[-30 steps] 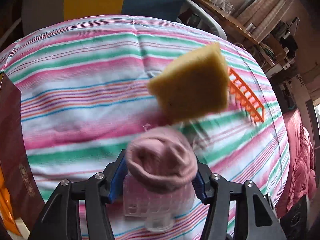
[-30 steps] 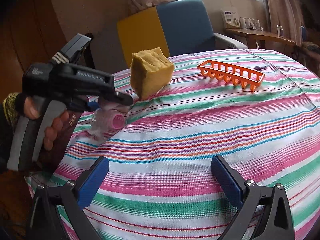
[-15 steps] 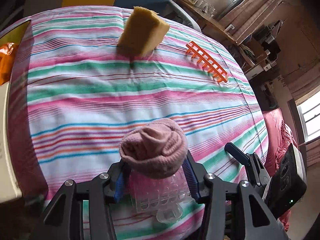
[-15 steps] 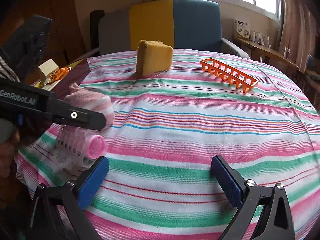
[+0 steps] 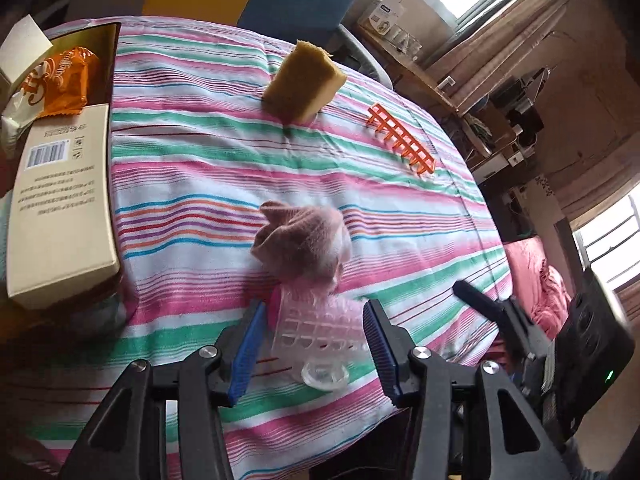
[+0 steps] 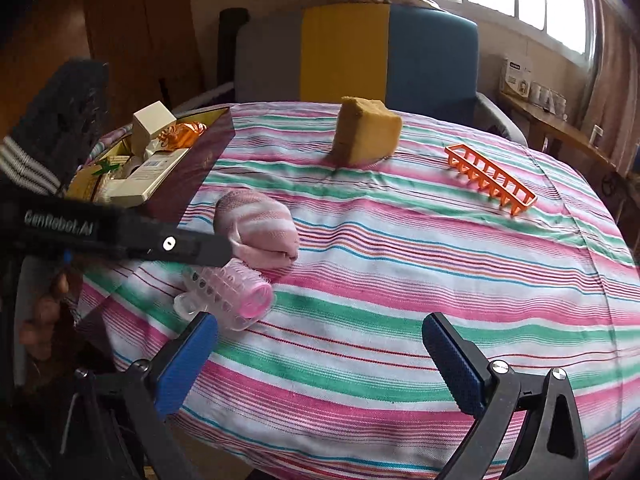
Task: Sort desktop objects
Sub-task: 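Bring the right tool to the pink sock while the left tool approaches the pink roller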
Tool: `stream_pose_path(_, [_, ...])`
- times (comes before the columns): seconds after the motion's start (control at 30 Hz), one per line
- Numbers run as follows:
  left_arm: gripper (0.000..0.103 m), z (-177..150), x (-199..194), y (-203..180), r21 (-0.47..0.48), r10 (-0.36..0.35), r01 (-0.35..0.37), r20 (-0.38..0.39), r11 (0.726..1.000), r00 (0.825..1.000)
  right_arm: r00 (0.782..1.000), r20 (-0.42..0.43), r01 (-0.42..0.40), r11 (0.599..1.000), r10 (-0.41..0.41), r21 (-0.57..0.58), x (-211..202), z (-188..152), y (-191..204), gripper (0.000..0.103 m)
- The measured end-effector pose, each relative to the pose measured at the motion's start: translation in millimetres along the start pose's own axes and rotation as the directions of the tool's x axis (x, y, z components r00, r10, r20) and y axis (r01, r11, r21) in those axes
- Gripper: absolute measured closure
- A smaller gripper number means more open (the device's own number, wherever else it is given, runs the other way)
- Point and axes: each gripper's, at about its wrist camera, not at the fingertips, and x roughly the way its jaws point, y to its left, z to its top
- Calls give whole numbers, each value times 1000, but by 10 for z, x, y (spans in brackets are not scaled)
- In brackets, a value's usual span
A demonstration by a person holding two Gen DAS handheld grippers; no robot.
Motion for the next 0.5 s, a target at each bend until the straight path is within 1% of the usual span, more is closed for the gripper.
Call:
stream_pose_path(0.1, [53, -132, -61, 29, 37, 17, -17, 7, 999, 1000, 1000, -7, -6, 997, 7, 74, 44, 114, -137, 0])
stream_pose_path(0.13, [53, -169, -83, 44, 46, 19, -20, 11, 999, 1000, 999, -12, -36, 995, 37, 89, 77, 165, -156, 0])
stream_pose_path(0.2, [52, -167, -157, 66, 49, 6, -9, 46, 999, 999, 992, -29, -122, 985, 126, 119, 162, 277, -164, 0])
stream_pose_path(0.27, [51, -143, -198, 39, 79, -10, 4, 76, 997, 997, 975, -44, -209, 964, 219, 164, 262, 406, -167, 0])
stream_pose_path(0.37, [51, -154, -110, -12, 129, 21, -29, 62, 991, 998, 935, -63, -325, 914, 349, 242, 441, 609, -177, 0])
stream_pose_path(0.43, [51, -172, -34, -22, 144, 27, -34, 45, 989, 999, 922, -107, -340, 909, 373, 240, 579, 715, -126, 0])
stream_pose_path(0.5, [51, -175, 14, -21, 150, 29, -34, 36, 988, 999, 918, -156, -332, 922, 364, 197, 689, 760, -31, 0])
